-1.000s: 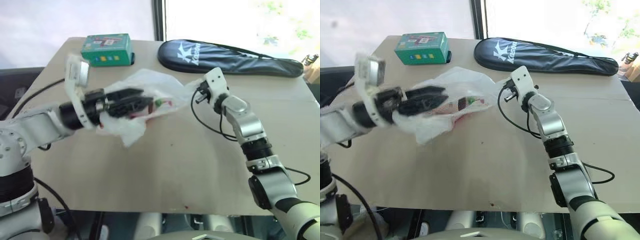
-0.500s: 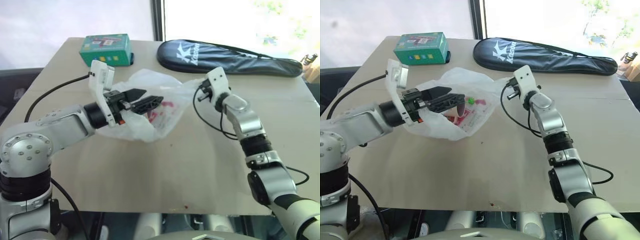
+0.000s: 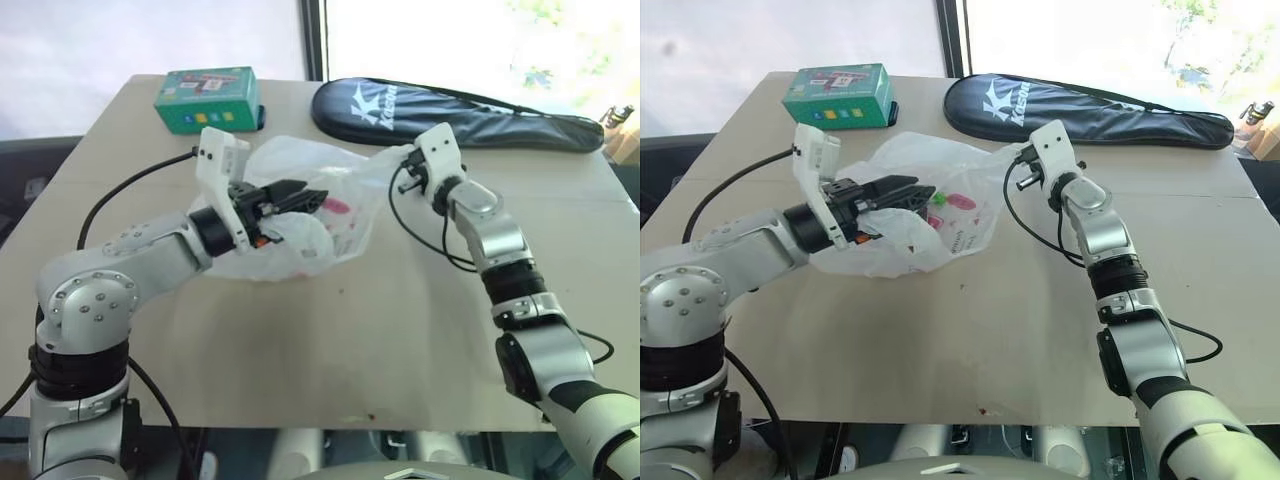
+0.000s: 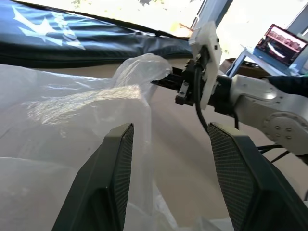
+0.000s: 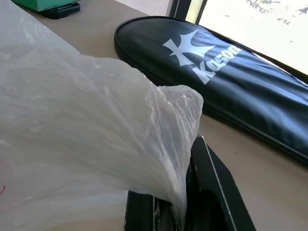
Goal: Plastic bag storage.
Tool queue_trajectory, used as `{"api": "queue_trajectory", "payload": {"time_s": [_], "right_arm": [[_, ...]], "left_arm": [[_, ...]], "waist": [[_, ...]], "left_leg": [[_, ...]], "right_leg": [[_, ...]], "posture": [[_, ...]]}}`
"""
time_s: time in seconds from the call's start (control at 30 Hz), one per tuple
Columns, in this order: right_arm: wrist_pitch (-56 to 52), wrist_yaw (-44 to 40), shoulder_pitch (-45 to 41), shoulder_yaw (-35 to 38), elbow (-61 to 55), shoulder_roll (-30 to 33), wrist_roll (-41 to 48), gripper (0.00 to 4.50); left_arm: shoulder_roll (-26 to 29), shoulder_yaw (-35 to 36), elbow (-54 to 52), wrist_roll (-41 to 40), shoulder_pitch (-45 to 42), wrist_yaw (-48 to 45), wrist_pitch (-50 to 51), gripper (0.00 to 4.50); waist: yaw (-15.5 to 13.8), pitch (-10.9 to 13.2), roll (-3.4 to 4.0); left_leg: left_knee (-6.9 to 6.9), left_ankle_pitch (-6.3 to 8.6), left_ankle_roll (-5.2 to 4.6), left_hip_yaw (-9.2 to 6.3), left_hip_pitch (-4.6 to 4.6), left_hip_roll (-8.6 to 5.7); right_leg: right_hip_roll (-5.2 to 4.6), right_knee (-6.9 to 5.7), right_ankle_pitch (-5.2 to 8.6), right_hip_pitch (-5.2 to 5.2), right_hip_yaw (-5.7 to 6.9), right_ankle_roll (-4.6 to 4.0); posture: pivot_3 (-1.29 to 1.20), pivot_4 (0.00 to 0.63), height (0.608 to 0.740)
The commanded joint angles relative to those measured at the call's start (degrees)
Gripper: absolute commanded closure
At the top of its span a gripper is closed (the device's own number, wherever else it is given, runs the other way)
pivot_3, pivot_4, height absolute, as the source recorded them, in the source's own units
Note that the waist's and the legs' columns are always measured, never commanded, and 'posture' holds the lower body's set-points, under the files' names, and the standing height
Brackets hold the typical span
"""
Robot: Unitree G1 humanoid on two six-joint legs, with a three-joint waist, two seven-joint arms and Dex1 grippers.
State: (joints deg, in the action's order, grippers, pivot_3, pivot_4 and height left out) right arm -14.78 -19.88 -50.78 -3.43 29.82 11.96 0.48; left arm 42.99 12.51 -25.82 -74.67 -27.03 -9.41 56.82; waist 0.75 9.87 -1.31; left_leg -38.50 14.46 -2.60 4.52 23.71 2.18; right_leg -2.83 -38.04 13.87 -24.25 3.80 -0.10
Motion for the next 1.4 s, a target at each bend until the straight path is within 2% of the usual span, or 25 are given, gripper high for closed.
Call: {"api": "queue_trajectory", "payload": {"time_s": [0.03,0.27,0.37,0.43,0.57,0.7,0.73,0.8,0.87,0.93,1.0,1.2,1.3,1.4], "right_arm": [[2.34,1.00,-1.61,1.29,0.33,0.45,-0.07,4.50],[8.65,7.79,-6.51,3.20,11.88,1.83,-2.06,4.50],[10.51,7.17,-7.32,3.08,13.92,1.50,-1.99,4.50],[10.93,3.99,-6.74,2.56,12.18,0.66,-0.87,4.50],[8.40,-4.14,-2.91,0.14,3.24,-0.94,1.33,4.50],[4.51,-7.86,0.51,-1.63,-5.42,-1.14,1.95,4.50],[3.37,-8.36,1.14,-1.69,-7.40,-0.93,2.16,4.22],[1.06,-9.30,2.64,-1.64,-11.77,-0.27,2.82,3.69],[-1.69,-11.25,4.77,-2.04,-17.32,0.46,4.11,2.67],[-6.02,-13.27,7.39,-1.77,-24.50,1.20,7.01,1.77],[-11.10,-15.41,10.90,-0.79,-34.27,2.72,11.48,1.77],[-23.08,-17.07,15.71,0.14,-51.16,3.60,23.04,1.77],[-28.75,-16.78,15.63,-1.67,-54.52,1.90,28.22,1.77],[-30.42,-15.12,14.06,-4.37,-52.46,0.03,27.83,1.77]], "left_arm": [[0.82,2.24,-0.83,-1.21,-0.13,-0.30,-0.12,2.01],[2.25,4.09,0.84,1.22,-0.43,0.87,-0.82,2.01],[2.42,3.00,1.32,11.70,-1.96,2.27,-6.14,2.01],[2.16,1.52,0.86,18.04,-2.42,1.56,-9.57,2.01],[-1.38,-0.65,-0.64,22.54,-2.37,2.55,-11.13,2.01],[-6.24,0.32,-0.14,20.72,-3.20,4.12,-9.26,2.01],[-6.98,0.90,0.34,20.00,-3.66,4.47,-8.60,1.48],[-7.58,1.59,1.11,19.33,-4.45,4.50,-7.60,0.80],[-7.55,2.06,1.52,18.80,-4.71,3.94,-6.81,0.00],[-7.43,2.44,2.01,18.52,-5.03,3.43,-6.05,0.00],[-7.19,2.28,2.68,18.57,-5.82,2.74,-5.39,0.00],[-7.07,1.72,4.67,19.27,-8.32,1.60,-3.79,0.00],[-7.35,0.92,6.41,21.52,-10.43,1.48,-4.03,0.00],[-7.57,-0.30,7.15,23.94,-11.82,0.90,-4.62,0.00]], "waist": [[0.00,0.00,0.00],[-0.01,0.00,0.00],[0.01,0.00,0.00],[0.01,0.00,0.01],[0.00,0.00,0.01],[-0.14,0.00,0.01],[-0.15,0.00,0.01],[-0.18,0.00,0.01],[-0.15,0.00,0.01],[-0.16,0.00,0.01],[-0.16,0.00,0.01],[-0.18,0.00,0.00],[-0.07,0.00,0.00],[-0.09,-0.01,-0.01]], "left_leg": [[0.00,0.00,0.00,0.00,0.00,0.00],[0.00,0.00,0.00,0.00,0.01,-0.02],[0.00,0.00,0.00,0.01,0.01,-0.02],[0.00,0.00,0.00,0.01,0.01,-0.02],[0.04,0.00,0.00,0.05,0.00,0.01],[0.03,0.00,0.00,0.03,0.03,0.01],[0.02,0.00,0.00,0.00,0.05,0.01],[0.00,0.00,0.00,0.00,0.04,0.00],[-0.02,0.00,0.00,-0.01,0.03,-0.01],[-0.02,0.00,0.00,-0.01,0.01,0.00],[-0.01,0.00,0.00,-0.03,0.01,0.00],[-0.03,0.00,-0.01,-0.03,0.01,-0.01],[-0.03,0.00,0.00,-0.07,-0.02,0.01],[-0.03,0.00,0.01,-0.07,-0.04,0.00]], "right_leg": [[0.00,0.00,0.00,0.00,0.00,0.00],[0.01,0.01,0.00,0.00,0.00,0.00],[0.01,0.02,0.00,0.00,0.00,0.00],[0.03,0.02,0.00,0.00,0.00,0.00],[0.03,0.05,0.00,0.00,-0.03,-0.01],[0.00,0.05,0.00,-0.01,-0.01,0.00],[-0.02,0.04,0.00,-0.01,0.01,0.00],[-0.04,0.02,-0.01,-0.01,0.02,0.00],[-0.04,-0.02,-0.01,0.00,0.03,0.00],[-0.04,-0.04,-0.01,0.00,0.03,0.00],[-0.02,-0.03,-0.01,0.00,0.03,0.00],[-0.02,-0.03,-0.01,0.00,0.03,0.00],[0.03,-0.07,-0.01,0.01,0.07,0.00],[0.04,-0.10,-0.01,0.01,0.06,0.00]], "posture": [[0.00,0.150,0.740],[0.00,0.150,0.740],[0.00,0.150,0.740],[0.00,0.150,0.740],[0.00,0.150,0.740],[0.00,0.150,0.740],[0.00,0.150,0.740],[0.00,0.150,0.740],[0.00,0.150,0.740],[0.00,0.150,0.740],[0.00,0.150,0.740],[0.00,0.150,0.740],[0.00,0.150,0.740],[0.00,0.150,0.740]]}}
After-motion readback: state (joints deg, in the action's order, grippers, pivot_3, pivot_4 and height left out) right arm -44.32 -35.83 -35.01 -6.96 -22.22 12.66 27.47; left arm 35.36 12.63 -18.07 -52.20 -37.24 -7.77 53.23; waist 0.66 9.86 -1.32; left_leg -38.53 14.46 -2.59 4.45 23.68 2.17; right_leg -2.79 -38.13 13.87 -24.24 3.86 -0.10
